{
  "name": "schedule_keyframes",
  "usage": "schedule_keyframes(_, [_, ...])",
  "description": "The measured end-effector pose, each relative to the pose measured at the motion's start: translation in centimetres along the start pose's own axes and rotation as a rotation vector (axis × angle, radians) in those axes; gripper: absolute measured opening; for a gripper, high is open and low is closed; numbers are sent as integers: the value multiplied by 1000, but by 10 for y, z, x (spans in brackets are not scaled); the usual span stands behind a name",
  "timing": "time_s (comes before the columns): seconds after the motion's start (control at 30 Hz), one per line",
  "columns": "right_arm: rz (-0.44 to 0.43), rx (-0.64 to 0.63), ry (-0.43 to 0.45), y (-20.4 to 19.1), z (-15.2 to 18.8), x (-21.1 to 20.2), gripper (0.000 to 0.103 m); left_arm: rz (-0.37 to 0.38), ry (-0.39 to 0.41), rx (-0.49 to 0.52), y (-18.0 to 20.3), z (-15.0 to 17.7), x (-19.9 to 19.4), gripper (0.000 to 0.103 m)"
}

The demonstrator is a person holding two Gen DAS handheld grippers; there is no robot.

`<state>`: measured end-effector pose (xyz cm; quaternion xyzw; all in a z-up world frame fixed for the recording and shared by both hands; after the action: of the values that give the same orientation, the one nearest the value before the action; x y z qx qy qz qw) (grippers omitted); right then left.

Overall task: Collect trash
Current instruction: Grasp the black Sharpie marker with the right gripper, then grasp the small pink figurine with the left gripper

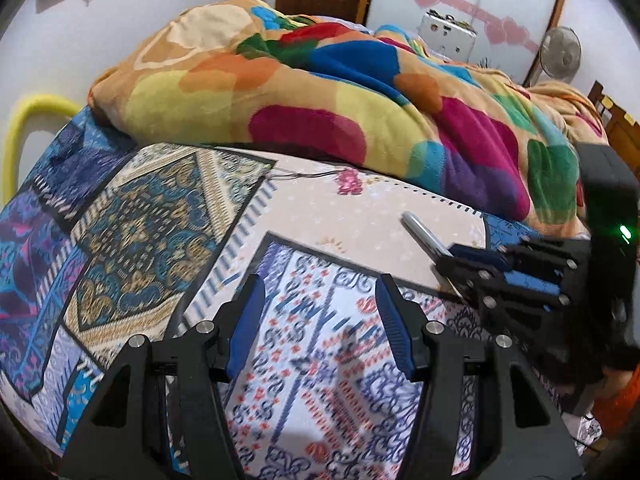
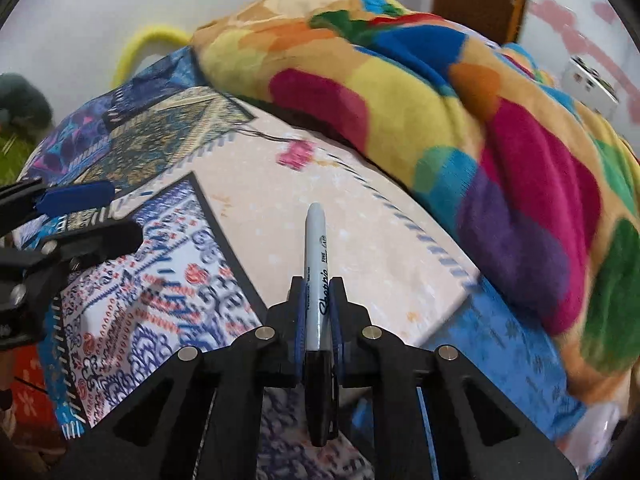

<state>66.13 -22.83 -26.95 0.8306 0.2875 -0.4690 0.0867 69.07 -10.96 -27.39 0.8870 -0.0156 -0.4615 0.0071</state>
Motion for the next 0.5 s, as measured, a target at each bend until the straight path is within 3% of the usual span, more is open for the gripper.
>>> schedule_keyframes(0.23, [64, 157, 56, 37, 9, -23, 10, -8, 12, 48, 22, -35, 30, 57])
schedule_keyframes(0.43, [68, 210, 79, 60, 9, -28, 10, -35, 16, 59, 31, -60, 69, 56])
schedule_keyframes(0.5, [84, 200, 85, 61, 10, -28, 10, -36, 19, 46, 31, -65, 78, 51])
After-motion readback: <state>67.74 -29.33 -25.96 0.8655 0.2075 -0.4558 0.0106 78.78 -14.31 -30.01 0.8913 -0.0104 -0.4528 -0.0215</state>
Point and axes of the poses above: each gripper's, at about its wrist camera, not at the fingertips, and x roughly the way its jaws point, y to its right, z to its underside, the point moved 5 cm from there along x, roughly the way its jaws point, and after that the axes turned 6 degrees about -z, right-handed, at the moved point
